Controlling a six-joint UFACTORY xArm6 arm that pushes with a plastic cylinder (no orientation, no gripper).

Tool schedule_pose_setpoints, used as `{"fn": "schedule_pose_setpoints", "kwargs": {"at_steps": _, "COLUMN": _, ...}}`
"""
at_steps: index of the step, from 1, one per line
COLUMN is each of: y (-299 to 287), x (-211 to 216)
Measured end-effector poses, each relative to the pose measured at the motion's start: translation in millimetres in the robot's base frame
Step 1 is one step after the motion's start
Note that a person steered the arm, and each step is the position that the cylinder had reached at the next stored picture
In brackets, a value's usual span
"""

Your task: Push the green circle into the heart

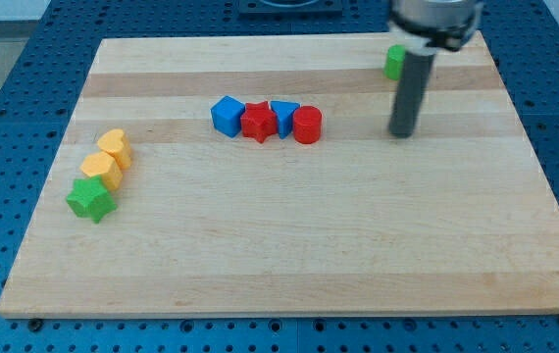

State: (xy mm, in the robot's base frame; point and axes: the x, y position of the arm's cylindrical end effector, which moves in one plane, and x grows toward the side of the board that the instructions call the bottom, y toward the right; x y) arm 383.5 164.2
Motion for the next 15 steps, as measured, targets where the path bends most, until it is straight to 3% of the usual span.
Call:
{"fn": "schedule_pose_setpoints", "kwargs": {"at_steps": 2, "y": 114.8, "x": -74.3}}
{"fn": "schedule_pose_setpoints", "kwargs": {"at_steps": 3, "y": 115.9, "x": -119.6}}
{"fn": "schedule_pose_setpoints", "kwargs": {"at_steps": 5, "y": -15.5, "x": -127.3}}
{"fn": "schedule_pose_setpoints", "kwargs": {"at_steps": 6, "y": -23.6, "x": -123.5}}
{"fn": "schedule_pose_setpoints", "kwargs": {"at_steps": 7, "y": 27.6, "x": -121.4}}
{"fn": "schedule_pose_setpoints", "kwargs": {"at_steps": 8, "y": 21.5, "x": -103.0}}
{"fn": "schedule_pose_setpoints", "kwargs": {"at_steps": 12, "y": -246.3, "x": -98.9}}
{"fn": "schedule_pose_setpoints", "kwargs": {"at_steps": 13, "y": -225.1, "x": -87.9}}
{"fn": "schedule_pose_setpoints", "kwargs": {"at_steps": 14, "y": -168.5, "x": -88.5}}
{"fn": "schedule_pose_setpoints", "kwargs": {"at_steps": 15, "y": -158.9, "x": -120.9}}
